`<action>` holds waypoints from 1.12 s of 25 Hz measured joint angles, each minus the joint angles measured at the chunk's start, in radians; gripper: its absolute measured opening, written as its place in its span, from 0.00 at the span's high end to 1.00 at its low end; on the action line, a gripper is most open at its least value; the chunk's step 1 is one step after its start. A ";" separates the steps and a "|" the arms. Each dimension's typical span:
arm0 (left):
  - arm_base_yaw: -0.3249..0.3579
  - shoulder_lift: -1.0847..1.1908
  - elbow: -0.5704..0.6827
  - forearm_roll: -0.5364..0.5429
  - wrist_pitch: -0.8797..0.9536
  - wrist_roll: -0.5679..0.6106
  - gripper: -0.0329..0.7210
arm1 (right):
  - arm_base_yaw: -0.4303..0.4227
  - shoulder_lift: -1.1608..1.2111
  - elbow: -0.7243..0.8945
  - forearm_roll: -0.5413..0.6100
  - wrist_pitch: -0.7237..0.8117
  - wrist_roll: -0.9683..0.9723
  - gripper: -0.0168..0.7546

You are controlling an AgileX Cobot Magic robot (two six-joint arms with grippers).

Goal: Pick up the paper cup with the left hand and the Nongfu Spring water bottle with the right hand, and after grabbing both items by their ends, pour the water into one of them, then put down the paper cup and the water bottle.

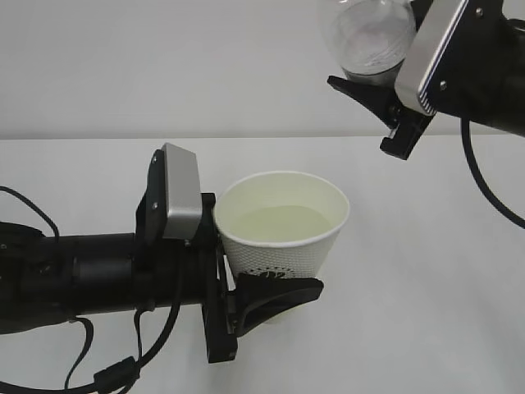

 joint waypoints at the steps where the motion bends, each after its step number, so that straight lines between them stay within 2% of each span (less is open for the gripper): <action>1: 0.000 0.000 0.000 0.000 0.000 0.000 0.30 | 0.000 0.000 0.000 0.000 0.000 0.005 0.31; 6: 0.000 0.000 0.000 0.000 0.000 0.000 0.30 | 0.000 0.000 0.000 0.016 0.000 0.052 0.31; 12: 0.000 0.000 0.000 0.000 0.000 0.000 0.30 | 0.000 0.000 0.000 0.111 0.000 0.096 0.31; 19: 0.000 0.000 0.000 0.000 0.000 0.000 0.30 | 0.000 0.000 0.009 0.264 0.013 0.131 0.31; 28: 0.000 0.000 0.000 0.000 0.002 0.000 0.30 | 0.000 -0.002 0.119 0.517 0.016 0.135 0.31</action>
